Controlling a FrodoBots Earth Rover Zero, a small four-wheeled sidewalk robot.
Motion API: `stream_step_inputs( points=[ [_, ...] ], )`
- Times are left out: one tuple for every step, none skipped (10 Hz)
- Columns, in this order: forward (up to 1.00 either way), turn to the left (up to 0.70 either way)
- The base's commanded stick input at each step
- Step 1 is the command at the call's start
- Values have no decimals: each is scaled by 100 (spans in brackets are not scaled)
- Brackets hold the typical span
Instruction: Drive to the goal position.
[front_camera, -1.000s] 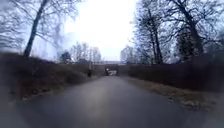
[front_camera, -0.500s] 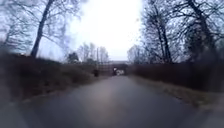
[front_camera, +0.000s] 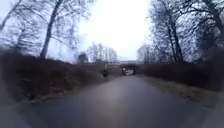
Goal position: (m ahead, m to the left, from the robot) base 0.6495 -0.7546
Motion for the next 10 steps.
stream_step_inputs(
  points=[
    [45, 27],
    [45, 27],
    [45, 27],
    [45, 27],
    [45, 27],
    [54, 22],
    [70, 14],
    [70, 14],
    [70, 14],
    [70, 14]
  ],
)
